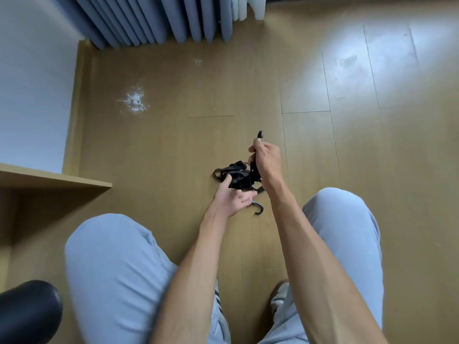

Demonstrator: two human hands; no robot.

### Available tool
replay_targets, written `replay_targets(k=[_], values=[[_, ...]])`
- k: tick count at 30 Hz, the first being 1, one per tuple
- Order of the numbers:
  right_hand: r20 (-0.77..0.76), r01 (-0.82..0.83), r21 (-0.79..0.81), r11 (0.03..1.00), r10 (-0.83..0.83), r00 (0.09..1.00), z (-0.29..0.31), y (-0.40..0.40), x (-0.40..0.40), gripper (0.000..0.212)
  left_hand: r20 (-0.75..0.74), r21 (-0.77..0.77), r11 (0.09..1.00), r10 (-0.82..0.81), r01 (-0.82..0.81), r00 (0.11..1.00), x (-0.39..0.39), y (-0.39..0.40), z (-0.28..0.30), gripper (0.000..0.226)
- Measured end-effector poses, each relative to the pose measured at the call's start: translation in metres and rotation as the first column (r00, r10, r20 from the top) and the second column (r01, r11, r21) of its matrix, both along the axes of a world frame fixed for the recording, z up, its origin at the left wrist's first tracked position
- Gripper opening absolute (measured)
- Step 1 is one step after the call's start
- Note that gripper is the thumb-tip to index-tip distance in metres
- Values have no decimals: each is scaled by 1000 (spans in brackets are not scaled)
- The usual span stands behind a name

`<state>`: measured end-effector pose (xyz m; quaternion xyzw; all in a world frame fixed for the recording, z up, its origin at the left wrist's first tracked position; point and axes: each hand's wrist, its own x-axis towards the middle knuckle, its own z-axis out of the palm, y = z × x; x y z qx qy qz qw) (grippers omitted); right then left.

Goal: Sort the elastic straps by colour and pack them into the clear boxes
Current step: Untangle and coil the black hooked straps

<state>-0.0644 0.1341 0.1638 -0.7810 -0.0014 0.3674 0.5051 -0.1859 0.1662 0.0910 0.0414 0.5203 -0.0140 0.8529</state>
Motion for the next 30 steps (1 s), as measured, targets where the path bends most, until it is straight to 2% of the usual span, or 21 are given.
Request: replay_targets(k=[2, 4, 6, 8, 11, 13, 15, 17, 19, 21, 23, 26, 30], values=[[-20, 37, -107, 994, -40, 999, -6, -9, -2, 34, 78, 24, 973, 226, -229, 971, 8, 2, -4, 50], [-28, 60, -194, 979, -67, 997, -14, -20, -5, 35, 26, 81, 896, 437, -437, 899, 12, 13, -6, 29], [13, 149, -277, 949, -151, 988, -22, -32, -3, 33, 23, 58, 807, 588, -588, 808, 5, 31, -5, 28], [77, 260, -345, 902, -248, 966, -26, -43, 2, 30, 37, 86, 773, 628, -629, 777, -8, 49, -4, 32], [174, 405, -387, 828, -366, 914, -28, -54, 6, 30, -13, 213, 785, 598, -582, 802, -29, 73, -1, 14], [198, 418, -399, 816, -368, 908, -29, -55, 4, 24, -50, 309, 756, 618, -576, 784, -36, 83, 2, 17], [143, 330, -325, 886, -299, 943, -29, -50, -4, 26, -118, 488, 762, 541, -426, 833, -35, 86, 5, 27], [24, 202, -142, 969, -201, 979, -27, -41, -14, 28, -172, 620, 764, 355, -179, 919, -27, 78, 11, 24], [-85, 93, 38, 995, -90, 992, -22, -30, -25, 24, -151, 656, 755, 156, -19, 976, -18, 63, 20, 12], [-116, 30, 125, 992, -16, 993, -16, -19, -34, 25, -126, 682, 725, -13, 96, 992, -12, 53, 23, 20], [-65, -27, 143, 989, 37, 997, -13, -9, -40, 29, -168, 768, 596, -165, 234, 972, -7, 44, 25, 23], [-21, -29, 158, 987, 33, 999, -11, -2, -43, 22, -269, 847, 382, -290, 369, 918, -5, 37, 29, 23], [-41, 127, 240, 962, -120, 992, -9, -1, -46, 12, -363, 876, 143, -436, 461, 824, -7, 40, 38, 21]])
